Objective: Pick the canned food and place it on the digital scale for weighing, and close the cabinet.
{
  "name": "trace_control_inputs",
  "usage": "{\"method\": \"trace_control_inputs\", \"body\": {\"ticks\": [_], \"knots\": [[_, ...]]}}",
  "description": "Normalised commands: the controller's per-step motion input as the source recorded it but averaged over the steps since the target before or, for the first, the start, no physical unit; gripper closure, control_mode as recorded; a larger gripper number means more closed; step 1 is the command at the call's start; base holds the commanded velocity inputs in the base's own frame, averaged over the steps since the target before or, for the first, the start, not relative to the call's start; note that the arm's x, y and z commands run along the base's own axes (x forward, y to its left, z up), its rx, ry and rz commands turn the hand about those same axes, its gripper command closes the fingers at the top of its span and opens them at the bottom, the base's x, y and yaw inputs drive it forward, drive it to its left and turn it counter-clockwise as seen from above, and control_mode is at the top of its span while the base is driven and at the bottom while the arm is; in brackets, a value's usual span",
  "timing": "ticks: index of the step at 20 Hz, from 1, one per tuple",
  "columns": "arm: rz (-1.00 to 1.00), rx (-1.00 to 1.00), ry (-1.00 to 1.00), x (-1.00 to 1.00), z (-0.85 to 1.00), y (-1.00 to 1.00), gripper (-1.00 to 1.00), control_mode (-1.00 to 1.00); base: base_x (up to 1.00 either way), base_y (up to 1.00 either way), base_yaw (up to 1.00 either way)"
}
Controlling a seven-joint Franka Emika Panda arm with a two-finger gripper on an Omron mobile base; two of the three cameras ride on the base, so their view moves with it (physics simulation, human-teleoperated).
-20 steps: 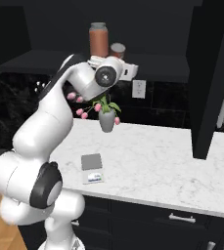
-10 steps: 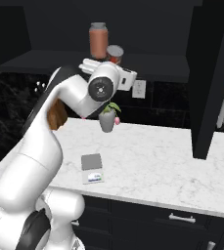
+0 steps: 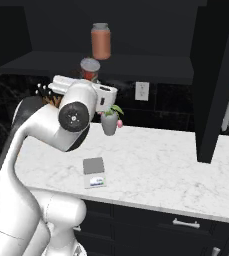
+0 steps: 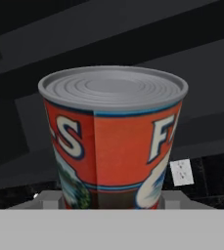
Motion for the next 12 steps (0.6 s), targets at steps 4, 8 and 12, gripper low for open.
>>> {"method": "trace_control_inputs", "body": {"ticks": [4,8,12], "knots": [[0.24,-0.04,0.04,-1.0,-0.48,0.53,1.0,-1.0,0.0,0.0,0.0],[0.36,-0.19,0.02,-0.79,-0.73,0.36,1.0,-1.0,0.0,0.0,0.0],[0.39,-0.27,0.07,-0.24,-0.81,0.21,1.0,-1.0,0.0,0.0,0.0]]}}
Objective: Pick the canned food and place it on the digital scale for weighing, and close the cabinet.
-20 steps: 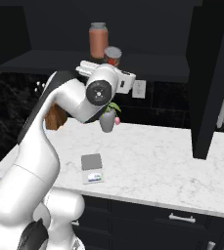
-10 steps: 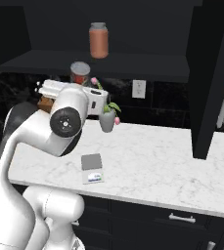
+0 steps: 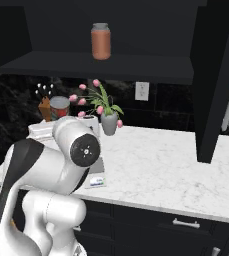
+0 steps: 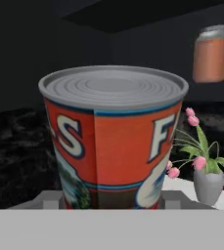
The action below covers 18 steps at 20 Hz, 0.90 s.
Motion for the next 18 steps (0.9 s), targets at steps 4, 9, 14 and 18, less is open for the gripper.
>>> {"method": "trace_control_inputs", "body": {"ticks": [4,9,14,18], "knots": [[0.26,-0.13,0.06,0.47,-0.92,0.02,1.0,-1.0,0.0,0.0,0.0],[0.06,-0.13,0.0,0.79,-1.0,0.19,1.0,-1.0,0.0,0.0,0.0],[0.05,-0.05,0.01,0.76,-0.96,0.03,1.0,-1.0,0.0,0.0,0.0],[0.11,0.0,0.05,0.62,-0.66,-0.11,1.0,-1.0,0.0,0.0,0.0]]}}
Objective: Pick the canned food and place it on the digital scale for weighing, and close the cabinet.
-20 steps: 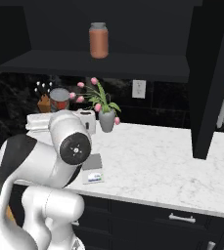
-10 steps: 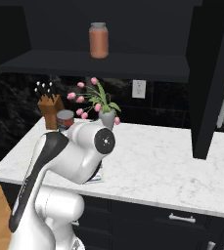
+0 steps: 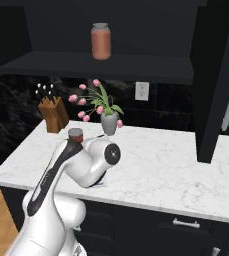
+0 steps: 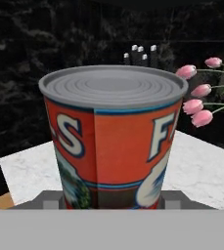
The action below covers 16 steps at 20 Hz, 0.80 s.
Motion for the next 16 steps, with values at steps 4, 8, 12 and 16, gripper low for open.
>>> {"method": "trace_control_inputs", "body": {"ticks": [4,8,12,16], "knots": [[0.13,0.0,0.18,0.6,-0.37,-0.15,1.0,-1.0,0.0,0.0,0.0],[0.17,0.0,0.23,0.54,-0.31,-0.2,1.0,-1.0,0.0,0.0,0.0],[0.18,0.0,0.06,0.25,-0.21,-0.28,1.0,-1.0,0.0,0.0,0.0],[0.15,0.01,-0.11,0.1,-0.21,-0.28,1.0,-1.0,0.0,0.0,0.0]]}}
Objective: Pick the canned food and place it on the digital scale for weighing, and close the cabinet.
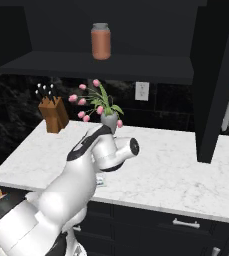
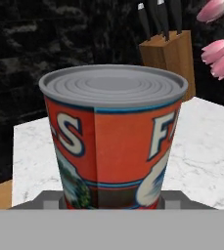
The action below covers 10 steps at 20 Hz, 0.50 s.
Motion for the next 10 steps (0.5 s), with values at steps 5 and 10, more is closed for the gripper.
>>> {"method": "trace_control_inputs", "body": {"ticks": [5,10], "knots": [[0.09,0.0,-0.07,0.1,-0.39,0.0,1.0,-1.0,0.0,0.0,0.0],[0.0,-0.01,0.0,0.01,-0.44,0.02,1.0,-1.0,0.0,0.0,0.0]]}}
